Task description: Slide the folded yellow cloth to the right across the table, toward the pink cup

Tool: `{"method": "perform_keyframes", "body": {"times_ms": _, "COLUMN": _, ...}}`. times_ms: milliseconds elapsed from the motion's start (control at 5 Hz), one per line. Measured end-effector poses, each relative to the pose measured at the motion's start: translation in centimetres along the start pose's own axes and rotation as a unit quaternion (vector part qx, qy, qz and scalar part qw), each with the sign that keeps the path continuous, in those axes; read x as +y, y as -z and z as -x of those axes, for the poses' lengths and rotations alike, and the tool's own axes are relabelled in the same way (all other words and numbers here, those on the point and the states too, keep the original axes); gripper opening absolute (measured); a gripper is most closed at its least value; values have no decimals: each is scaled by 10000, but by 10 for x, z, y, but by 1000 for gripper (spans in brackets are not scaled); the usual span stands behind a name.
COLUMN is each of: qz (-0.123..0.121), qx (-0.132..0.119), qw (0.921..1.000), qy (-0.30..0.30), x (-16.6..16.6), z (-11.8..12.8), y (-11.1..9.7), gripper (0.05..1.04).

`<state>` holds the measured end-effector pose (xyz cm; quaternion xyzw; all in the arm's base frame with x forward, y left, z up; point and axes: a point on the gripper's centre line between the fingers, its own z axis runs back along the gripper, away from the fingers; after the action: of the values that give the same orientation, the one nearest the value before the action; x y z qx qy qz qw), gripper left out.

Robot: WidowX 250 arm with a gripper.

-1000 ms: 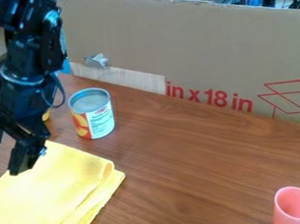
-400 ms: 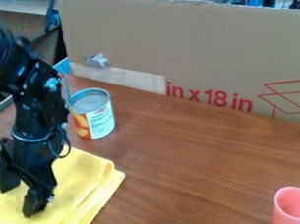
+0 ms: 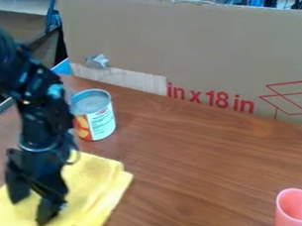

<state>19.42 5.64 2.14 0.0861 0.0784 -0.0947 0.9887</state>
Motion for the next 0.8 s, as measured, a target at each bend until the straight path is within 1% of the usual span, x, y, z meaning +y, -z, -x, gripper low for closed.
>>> {"method": "perform_keyframes", "body": {"times_ms": 200, "qz": 570, "qx": 52, "qw": 9980, "qy": 253, "x": -52, "z": -6, "y": -9, "gripper": 1005}}
{"method": "perform_keyframes", "body": {"times_ms": 400, "qz": 700, "qx": 134, "qw": 9961, "qy": 525, "x": -98, "z": -18, "y": -18, "gripper": 1004}}
{"method": "perform_keyframes", "body": {"times_ms": 600, "qz": 657, "qx": 244, "qw": 9965, "qy": 451, "x": -117, "z": -31, "y": -20, "gripper": 1003}}
{"method": "perform_keyframes", "body": {"times_ms": 800, "qz": 624, "qx": 296, "qw": 9971, "qy": 308, "x": -114, "z": -33, "y": -22, "gripper": 1001}}
